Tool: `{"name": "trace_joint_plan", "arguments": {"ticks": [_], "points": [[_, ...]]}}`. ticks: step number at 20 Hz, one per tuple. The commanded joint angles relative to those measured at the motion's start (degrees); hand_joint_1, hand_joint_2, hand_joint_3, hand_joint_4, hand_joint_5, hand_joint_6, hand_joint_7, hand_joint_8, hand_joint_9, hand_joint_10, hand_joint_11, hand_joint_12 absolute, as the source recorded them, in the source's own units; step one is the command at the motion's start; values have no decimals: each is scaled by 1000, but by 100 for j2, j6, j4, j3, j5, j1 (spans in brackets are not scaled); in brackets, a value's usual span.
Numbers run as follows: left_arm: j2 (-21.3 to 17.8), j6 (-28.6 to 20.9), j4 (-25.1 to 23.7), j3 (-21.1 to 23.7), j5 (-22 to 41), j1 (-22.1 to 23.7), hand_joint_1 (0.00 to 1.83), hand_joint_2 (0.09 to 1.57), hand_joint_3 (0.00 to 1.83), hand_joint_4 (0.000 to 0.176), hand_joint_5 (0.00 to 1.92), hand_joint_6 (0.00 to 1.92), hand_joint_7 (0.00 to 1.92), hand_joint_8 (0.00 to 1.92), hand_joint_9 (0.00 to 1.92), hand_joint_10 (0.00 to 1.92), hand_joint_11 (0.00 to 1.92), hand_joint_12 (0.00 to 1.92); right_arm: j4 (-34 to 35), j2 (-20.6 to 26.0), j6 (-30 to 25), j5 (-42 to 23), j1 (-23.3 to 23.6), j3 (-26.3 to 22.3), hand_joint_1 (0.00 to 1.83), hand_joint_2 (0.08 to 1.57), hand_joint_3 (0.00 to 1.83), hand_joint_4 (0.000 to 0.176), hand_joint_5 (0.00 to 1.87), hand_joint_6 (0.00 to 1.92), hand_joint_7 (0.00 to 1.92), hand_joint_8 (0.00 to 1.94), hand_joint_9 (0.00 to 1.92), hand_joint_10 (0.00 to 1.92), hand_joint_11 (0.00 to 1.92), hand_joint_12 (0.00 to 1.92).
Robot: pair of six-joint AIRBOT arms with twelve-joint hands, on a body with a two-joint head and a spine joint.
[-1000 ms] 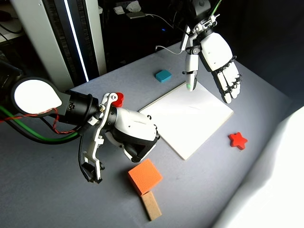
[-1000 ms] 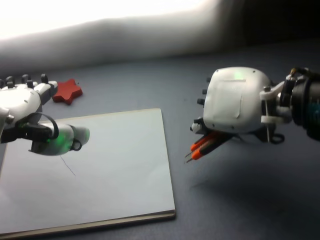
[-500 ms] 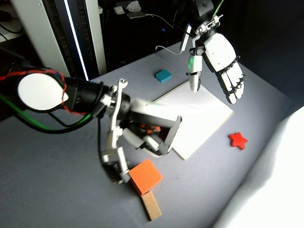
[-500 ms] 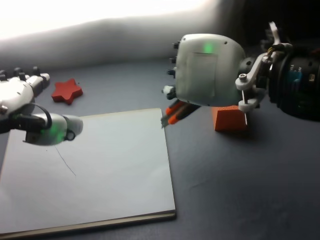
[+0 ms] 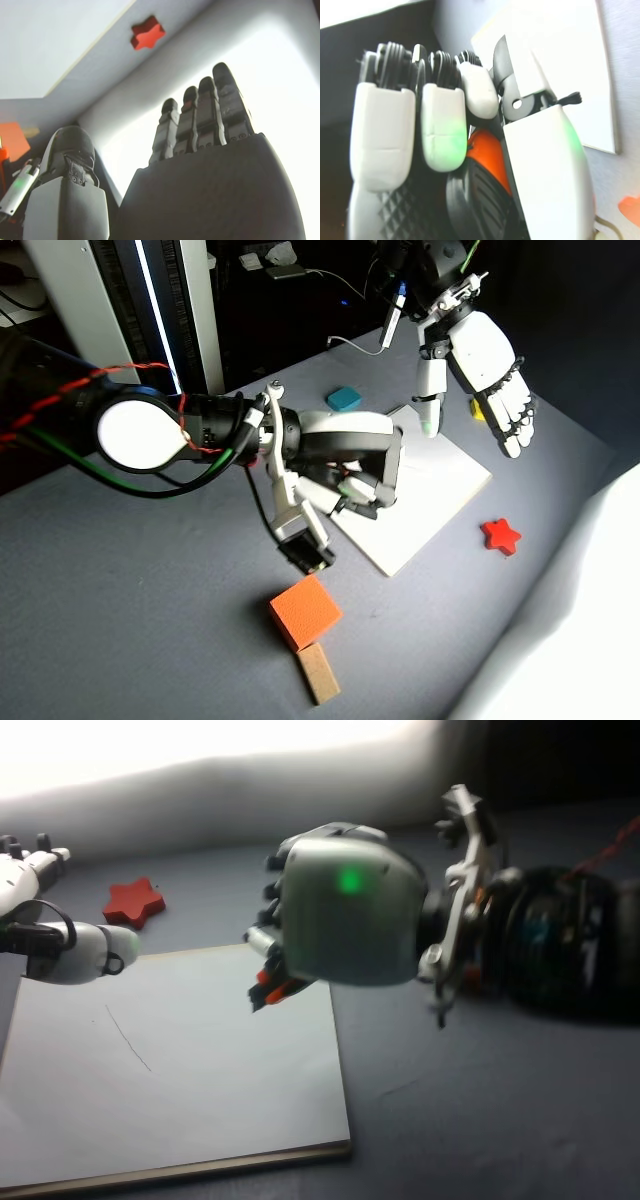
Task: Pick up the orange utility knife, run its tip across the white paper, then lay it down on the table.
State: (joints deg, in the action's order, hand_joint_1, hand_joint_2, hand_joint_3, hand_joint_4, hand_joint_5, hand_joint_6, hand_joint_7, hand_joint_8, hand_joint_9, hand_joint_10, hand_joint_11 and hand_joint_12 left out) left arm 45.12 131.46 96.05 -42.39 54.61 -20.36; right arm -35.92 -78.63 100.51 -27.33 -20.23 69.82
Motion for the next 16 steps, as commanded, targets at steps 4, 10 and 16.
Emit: {"name": "trace_joint_plan", "arguments": {"ticks": [4, 10, 16], "points": [[-74, -18, -433, -181, 139, 8, 210, 1202, 0, 67, 0, 0, 0, 0, 14, 1, 0, 263, 649, -480, 1781, -1308, -292, 389, 1516, 1397, 0, 176, 1363, 1921, 1638, 1941, 1743, 1921, 1784, 1921], [-71, -18, -433, -304, 139, -10, 222, 1203, 1, 62, 0, 0, 4, 1, 21, 5, 0, 329, 694, -1150, 3255, -2360, -653, 1142, 1513, 1405, 0, 176, 1358, 1921, 1633, 1941, 1739, 1921, 1778, 1921], [-69, -17, -433, -284, 140, -5, 234, 1198, 0, 67, 0, 0, 28, 4, 29, 3, 0, 389, 48, -1320, 3179, -2493, -865, 1312, 1497, 1407, 0, 176, 1356, 1921, 1631, 1941, 1735, 1921, 1786, 1921]]}}
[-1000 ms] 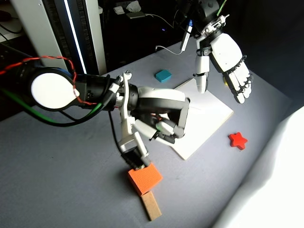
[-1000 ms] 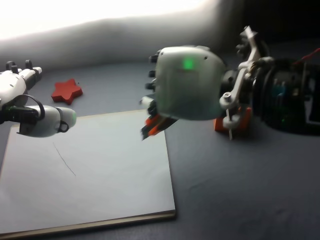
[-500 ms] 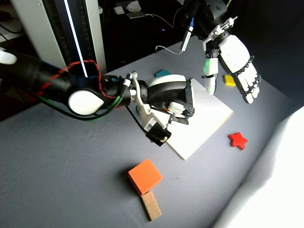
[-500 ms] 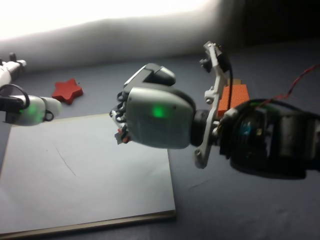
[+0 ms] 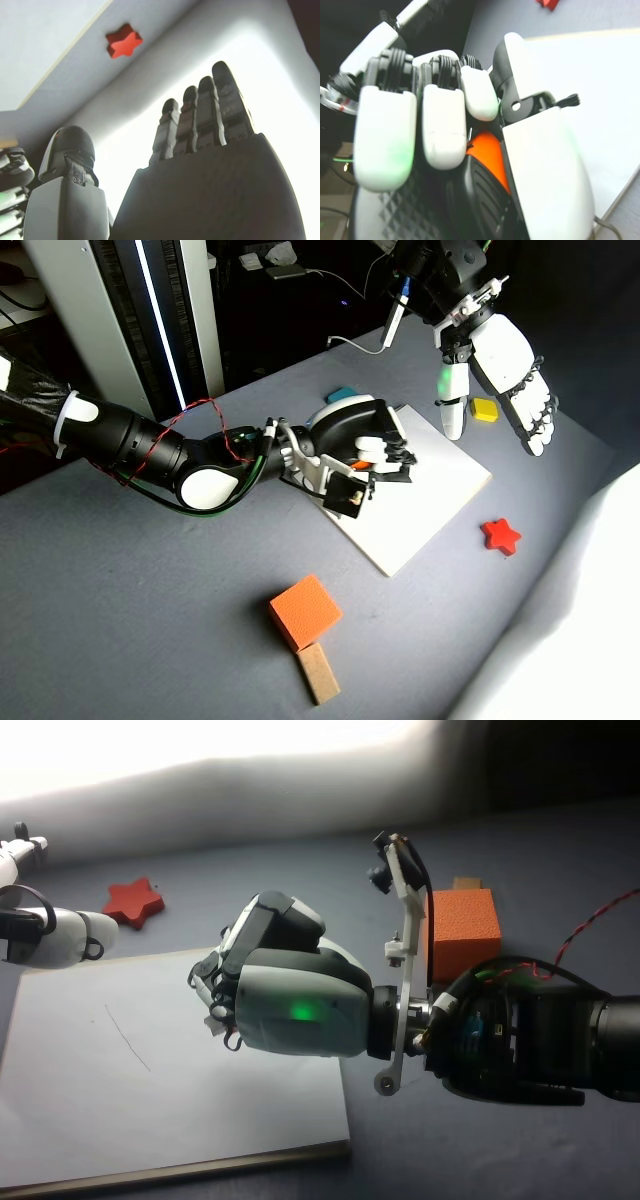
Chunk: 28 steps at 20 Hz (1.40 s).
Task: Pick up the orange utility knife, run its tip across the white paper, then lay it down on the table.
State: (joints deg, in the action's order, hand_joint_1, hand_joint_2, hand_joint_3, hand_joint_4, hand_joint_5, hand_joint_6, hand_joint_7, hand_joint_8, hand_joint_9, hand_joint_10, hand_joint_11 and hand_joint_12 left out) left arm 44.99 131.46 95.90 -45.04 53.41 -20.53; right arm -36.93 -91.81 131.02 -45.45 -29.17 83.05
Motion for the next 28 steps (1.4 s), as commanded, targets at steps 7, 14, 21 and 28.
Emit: {"name": "trace_joint_plan", "arguments": {"ticks": [7, 14, 21, 28], "points": [[-54, -17, -418, -27, 275, 8, 230, 1191, 0, 72, 0, 0, 14, 4, 31, 9, 0, 322, -525, -147, -39, -688, -85, 179, 1492, 1408, 0, 176, 1370, 1921, 1635, 1941, 1742, 1921, 1786, 1921], [-51, -18, -416, -21, 275, 12, 238, 1194, 0, 67, 0, 0, 33, 6, 43, 17, 0, 326, -680, -105, 32, -994, -245, 307, 1475, 1410, 0, 176, 1382, 1921, 1625, 1941, 1740, 1921, 1782, 1921], [-49, -18, -416, -18, 275, 33, 221, 1197, 0, 67, 0, 0, 27, 2, 35, 4, 0, 319, -802, 230, 24, -1372, -416, 305, 1476, 1417, 0, 176, 1383, 1921, 1614, 1941, 1732, 1921, 1779, 1921], [-46, -18, -413, -14, 302, 51, 225, 1197, 0, 67, 0, 0, 18, 1, 33, 3, 0, 340, -802, 674, -79, -1674, -539, 141, 1480, 1410, 0, 176, 1383, 1921, 1612, 1941, 1730, 1921, 1786, 1921]]}}
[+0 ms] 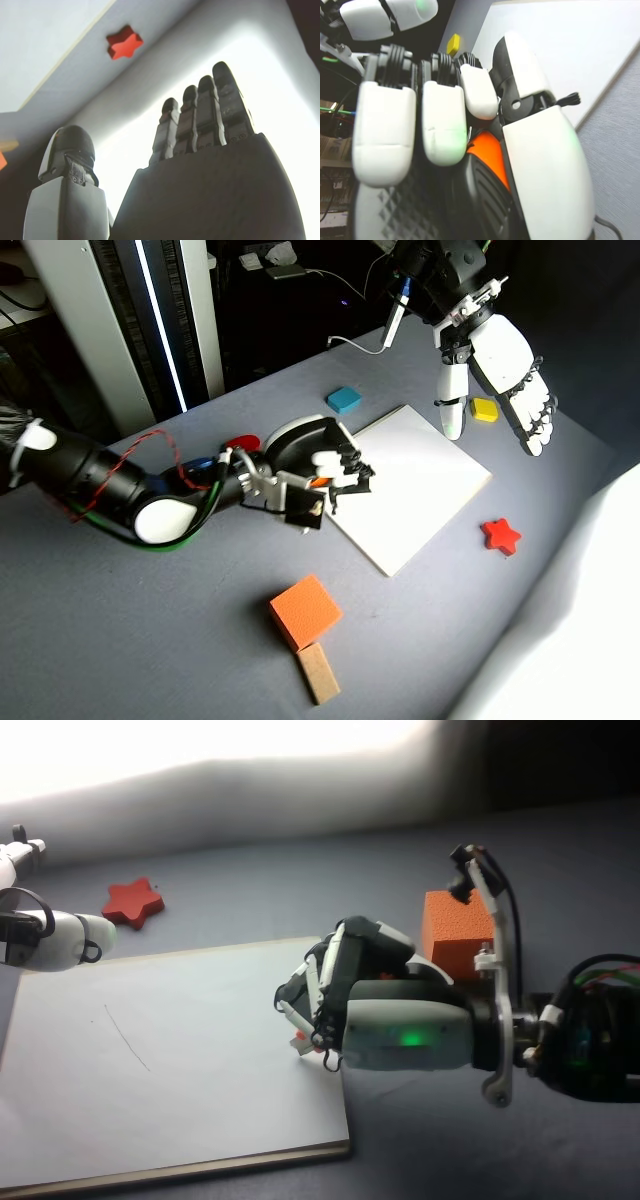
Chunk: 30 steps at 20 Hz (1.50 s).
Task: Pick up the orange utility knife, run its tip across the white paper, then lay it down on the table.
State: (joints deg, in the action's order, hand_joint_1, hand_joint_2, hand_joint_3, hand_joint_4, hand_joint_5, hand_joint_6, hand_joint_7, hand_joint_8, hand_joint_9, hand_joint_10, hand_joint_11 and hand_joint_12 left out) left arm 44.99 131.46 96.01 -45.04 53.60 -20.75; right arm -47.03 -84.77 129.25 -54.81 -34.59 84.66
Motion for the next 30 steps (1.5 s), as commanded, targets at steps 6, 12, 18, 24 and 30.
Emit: {"name": "trace_joint_plan", "arguments": {"ticks": [6, 12, 18, 24, 30], "points": [[-44, -18, -424, -12, 282, 80, 236, 1194, 0, 64, 0, 0, 36, 6, 48, 6, 0, 377, 688, 129, 62, -766, 86, -95, 1464, 1412, 0, 176, 1422, 1921, 1611, 1941, 1733, 1921, 1786, 1921], [-44, -18, -424, -8, 282, 77, 220, 1197, 0, 67, 0, 0, 5, 0, 36, 1, 0, 358, 2389, 1015, -1408, 542, 415, -1137, 1481, 1402, 0, 176, 1435, 1921, 1632, 1941, 1750, 1921, 1800, 1921], [-45, -18, -425, 5, 280, 69, 217, 1202, 1, 67, 0, 0, 11, 1, 32, 2, 0, 326, 2982, 1615, -3603, 2070, 877, -1871, 1474, 1403, 0, 176, 1415, 1921, 1617, 1941, 1734, 1921, 1795, 1921], [-45, -18, -425, 4, 273, 69, 219, 1205, 0, 67, 0, 0, 6, 2, 25, 3, 0, 314, 3533, 1913, -4724, 3385, 905, -2359, 1454, 1397, 0, 176, 1365, 1921, 1568, 1941, 1696, 1921, 1777, 1921], [-45, -18, -426, 4, 261, 67, 229, 1203, 0, 69, 0, 0, 1, 0, 37, 5, 0, 359, 3534, 1874, -5310, 3614, 683, -2304, 1404, 1417, 0, 176, 1309, 1921, 1503, 1941, 1654, 1921, 1744, 1921]]}}
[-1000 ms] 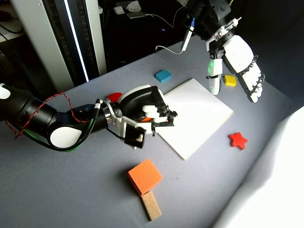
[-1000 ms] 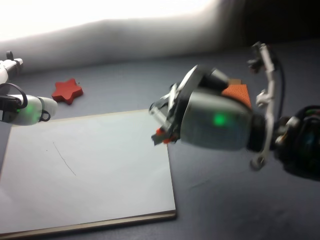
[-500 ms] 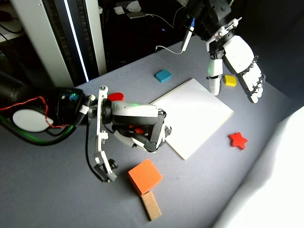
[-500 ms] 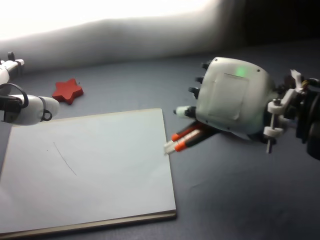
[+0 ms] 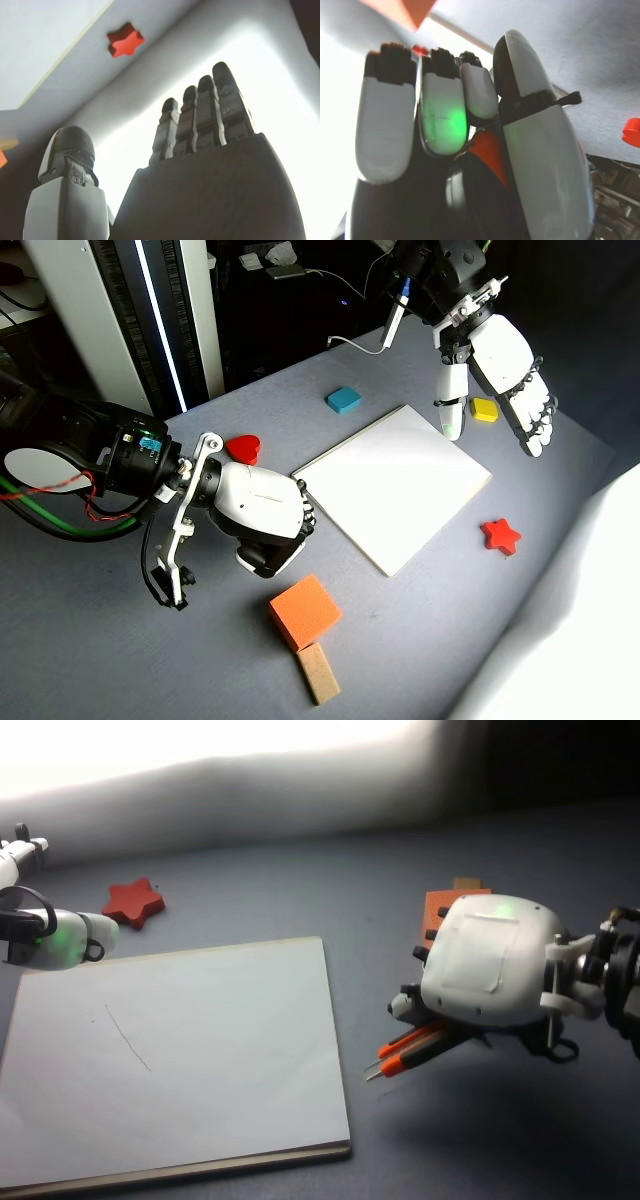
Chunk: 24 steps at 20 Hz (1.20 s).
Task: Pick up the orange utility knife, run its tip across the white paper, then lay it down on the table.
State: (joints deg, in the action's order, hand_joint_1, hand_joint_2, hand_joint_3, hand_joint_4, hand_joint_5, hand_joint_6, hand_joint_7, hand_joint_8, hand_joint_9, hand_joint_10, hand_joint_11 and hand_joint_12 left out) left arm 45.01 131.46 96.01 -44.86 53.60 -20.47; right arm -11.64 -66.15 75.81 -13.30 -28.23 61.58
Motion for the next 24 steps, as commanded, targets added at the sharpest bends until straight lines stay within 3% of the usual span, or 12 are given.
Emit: {"name": "trace_joint_plan", "arguments": {"ticks": [1, 2, 3, 5, 7, 9, 11, 13, 15, 20, 21, 24], "points": [[-47, -18, -426, -15, 261, 39, 225, 1204, 0, 71, 0, 0, 0, 0, 25, 3, 0, 334, -4, 9, -56, -566, 4, 7, 1379, 1398, 0, 176, 1221, 1921, 1388, 1941, 1545, 1921, 1604, 1921], [-47, -18, -426, -16, 261, 35, 225, 1204, 0, 71, 0, 0, 0, 0, 25, 3, 0, 334, -4, 8, -149, -576, -20, 9, 1379, 1398, 0, 176, 1221, 1921, 1388, 1941, 1545, 1921, 1604, 1921], [-47, -18, -426, -17, 261, 32, 210, 1204, 0, 68, 0, 0, 0, 0, 36, 6, 0, 409, -4, 8, -203, -562, -29, 9, 1136, 1405, 0, 0, 651, 1689, 740, 1941, 1187, 1921, 1136, 1921], [-47, -18, -426, -18, 259, 30, 217, 1202, 0, 72, 0, 0, 0, 0, 36, 2, 0, 430, -4, 18, -202, -395, -27, 8, 1072, 1485, 0, 0, 506, 1607, 559, 1928, 764, 1921, 650, 1921], [-47, -18, -426, -14, 247, 34, 207, 1203, 0, 72, 0, 0, 0, 0, 37, 2, 0, 431, -5, 50, -122, -317, -47, 8, 1041, 1449, 0, 0, 437, 1678, 561, 1836, 487, 1921, 508, 1921], [-48, -18, -426, -11, 247, 36, 207, 1206, 1, 69, 0, 0, 0, 0, 40, 3, 0, 433, -5, 85, -81, -303, -73, 7, 1032, 1327, 0, 0, 93, 1217, 175, 1402, 140, 1852, 198, 1921], [-48, -18, -426, -9, 245, 39, 205, 1205, 0, 69, 0, 0, 0, 0, 45, 5, 0, 437, -5, 141, -50, -170, -93, 6, 938, 1316, 0, 0, 40, 944, 176, 976, 65, 1527, 16, 1921], [-48, -18, -426, -10, 245, 48, 207, 1206, 0, 69, 0, 0, 0, 0, 48, 4, 0, 479, -6, 193, 18, -157, -127, 6, 748, 1311, 0, 0, 3, 638, 216, 436, 9, 1051, 0, 1670], [-48, -18, -426, -10, 245, 51, 213, 1207, 0, 67, 0, 0, 0, 0, 45, 2, 0, 489, -6, 229, 31, -157, -153, 6, 766, 1205, 0, 0, 2, 332, 155, 136, 0, 582, 0, 1172], [-48, -18, -426, -7, 245, 54, 196, 1209, 0, 72, 0, 0, 0, 0, 31, 5, 0, 320, -6, 290, 133, -152, -238, -25, 559, 1034, 0, 0, 0, 1, 11, 2, 2, 45, 0, 154], [-48, -18, -426, -6, 245, 56, 190, 1210, 0, 72, 0, 0, 0, 0, 30, 3, 0, 350, -6, 303, 144, -153, -244, -29, 447, 991, 0, 0, 0, 0, 1, 0, 0, 8, 0, 30], [-48, -18, -426, -4, 245, 66, 202, 1204, 0, 70, 0, 0, 8, 3, 46, 8, 0, 393, -7, 386, 142, -157, -233, -99, 374, 918, 0, 0, 0, 0, 0, 0, 0, 0, 0, 0]]}}
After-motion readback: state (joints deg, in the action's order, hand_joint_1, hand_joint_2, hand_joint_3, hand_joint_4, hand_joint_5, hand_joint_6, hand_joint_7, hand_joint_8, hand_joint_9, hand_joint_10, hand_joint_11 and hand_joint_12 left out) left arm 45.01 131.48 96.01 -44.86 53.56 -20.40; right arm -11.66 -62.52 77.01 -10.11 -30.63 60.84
